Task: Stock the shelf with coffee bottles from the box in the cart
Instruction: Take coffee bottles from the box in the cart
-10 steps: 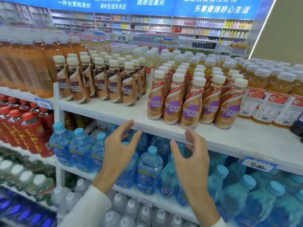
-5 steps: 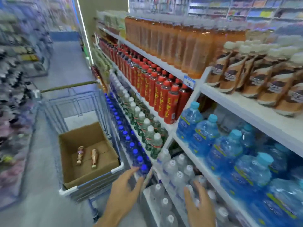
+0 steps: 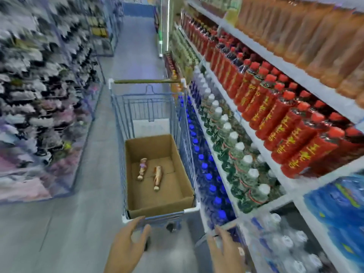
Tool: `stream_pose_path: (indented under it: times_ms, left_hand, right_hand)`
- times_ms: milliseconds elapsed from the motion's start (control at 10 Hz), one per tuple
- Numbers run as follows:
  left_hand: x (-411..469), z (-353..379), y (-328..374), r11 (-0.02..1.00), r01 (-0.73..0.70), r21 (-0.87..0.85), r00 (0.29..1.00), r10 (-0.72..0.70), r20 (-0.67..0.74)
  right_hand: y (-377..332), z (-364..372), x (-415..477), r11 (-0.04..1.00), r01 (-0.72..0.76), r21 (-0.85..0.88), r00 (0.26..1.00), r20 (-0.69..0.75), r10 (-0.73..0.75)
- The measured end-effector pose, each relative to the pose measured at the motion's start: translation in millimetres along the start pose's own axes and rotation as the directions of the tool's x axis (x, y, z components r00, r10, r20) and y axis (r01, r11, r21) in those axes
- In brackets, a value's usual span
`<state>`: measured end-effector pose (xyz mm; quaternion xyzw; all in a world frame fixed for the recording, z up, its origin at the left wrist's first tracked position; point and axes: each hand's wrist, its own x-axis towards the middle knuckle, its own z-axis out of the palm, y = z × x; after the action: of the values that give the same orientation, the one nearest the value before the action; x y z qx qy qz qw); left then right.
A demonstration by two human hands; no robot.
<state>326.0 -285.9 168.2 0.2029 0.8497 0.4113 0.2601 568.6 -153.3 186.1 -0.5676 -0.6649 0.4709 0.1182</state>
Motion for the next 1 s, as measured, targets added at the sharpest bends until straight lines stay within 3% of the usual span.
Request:
stream_pose_path:
  times_ms: [200,400,600,800,1000]
  left_hand:
    - [51,-14,-15,0.997,0.054,-0.062,0.996,-0.059,-0.067]
    - [97,-5,-9,0.984,0.154,-0.087,0.984,-0.161,-0.08]
    - [146,11,9,0.964,0.248,-0.095,0.962,-0.256,-0.092]
    - [208,39,21,0.904,0.379,-0.198,0.912,-0.401,-0.084]
    - [280,72,-13,0.847,0.464,-0.26,0.857,-0.503,-0.107]
  right_hand:
    - [-57,46,49,0.998,-0.022,-0.063,0.999,-0.051,0.019]
    - [-82,73,147,0.979,-0.007,-0.206,0.982,0.183,0.046]
    - [-110,115,274,0.953,0.156,-0.261,0.931,0.36,-0.054]
    - [-131,188,400,0.887,0.32,-0.334,0.855,0.505,-0.118]
    - [-107,288,519,0.674,0.57,-0.471,0.681,0.73,-0.065]
